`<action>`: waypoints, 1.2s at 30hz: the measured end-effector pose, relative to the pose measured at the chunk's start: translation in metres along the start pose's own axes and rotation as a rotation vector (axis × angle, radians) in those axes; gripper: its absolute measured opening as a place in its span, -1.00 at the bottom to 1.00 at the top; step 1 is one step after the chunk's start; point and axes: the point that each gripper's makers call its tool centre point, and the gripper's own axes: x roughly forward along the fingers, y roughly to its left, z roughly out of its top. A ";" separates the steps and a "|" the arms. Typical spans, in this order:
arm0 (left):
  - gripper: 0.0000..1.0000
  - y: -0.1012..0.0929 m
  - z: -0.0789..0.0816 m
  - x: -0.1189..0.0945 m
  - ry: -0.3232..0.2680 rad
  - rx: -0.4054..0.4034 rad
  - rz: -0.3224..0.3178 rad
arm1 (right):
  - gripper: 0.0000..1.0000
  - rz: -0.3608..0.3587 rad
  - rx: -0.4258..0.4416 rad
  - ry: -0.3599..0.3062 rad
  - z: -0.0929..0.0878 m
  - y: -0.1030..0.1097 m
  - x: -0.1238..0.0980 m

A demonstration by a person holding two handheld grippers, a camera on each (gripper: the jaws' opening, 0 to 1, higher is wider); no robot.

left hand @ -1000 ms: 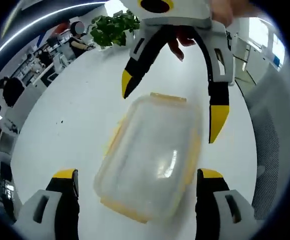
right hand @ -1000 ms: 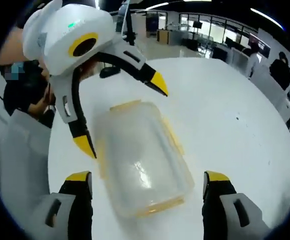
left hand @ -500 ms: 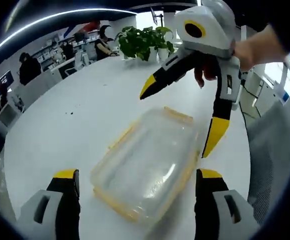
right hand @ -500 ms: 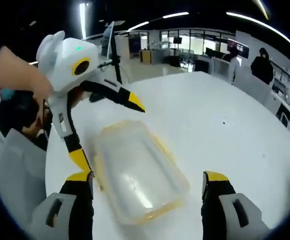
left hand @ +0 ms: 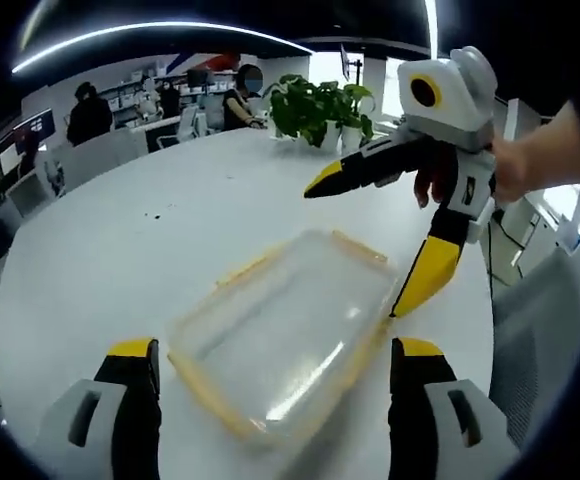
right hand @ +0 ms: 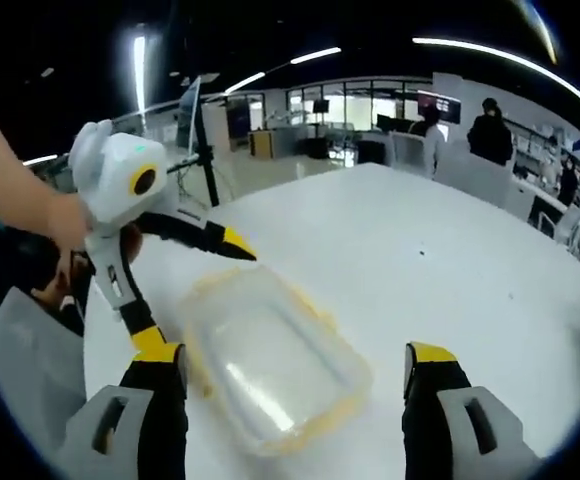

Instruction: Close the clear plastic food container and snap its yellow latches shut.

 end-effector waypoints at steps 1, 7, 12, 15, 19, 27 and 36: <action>0.94 -0.002 -0.001 -0.001 -0.001 -0.001 0.001 | 0.81 -0.001 0.000 0.001 -0.001 0.000 0.000; 0.94 -0.001 -0.010 -0.007 -0.017 -0.033 0.031 | 0.80 -0.012 0.021 -0.012 -0.010 0.003 -0.005; 0.94 -0.007 -0.017 -0.010 -0.013 -0.039 0.029 | 0.80 -0.016 0.025 -0.006 -0.021 0.008 -0.010; 0.94 -0.011 -0.020 -0.012 -0.017 -0.037 0.028 | 0.79 -0.032 0.049 -0.030 -0.022 0.007 -0.015; 0.94 -0.018 -0.025 -0.013 -0.024 -0.042 0.024 | 0.79 -0.041 0.051 -0.034 -0.028 0.010 -0.020; 0.95 -0.028 -0.036 -0.016 -0.022 -0.063 0.014 | 0.79 -0.054 0.064 -0.034 -0.041 0.015 -0.025; 0.95 -0.031 -0.044 -0.026 -0.045 -0.093 0.025 | 0.80 -0.060 0.064 -0.045 -0.051 0.023 -0.035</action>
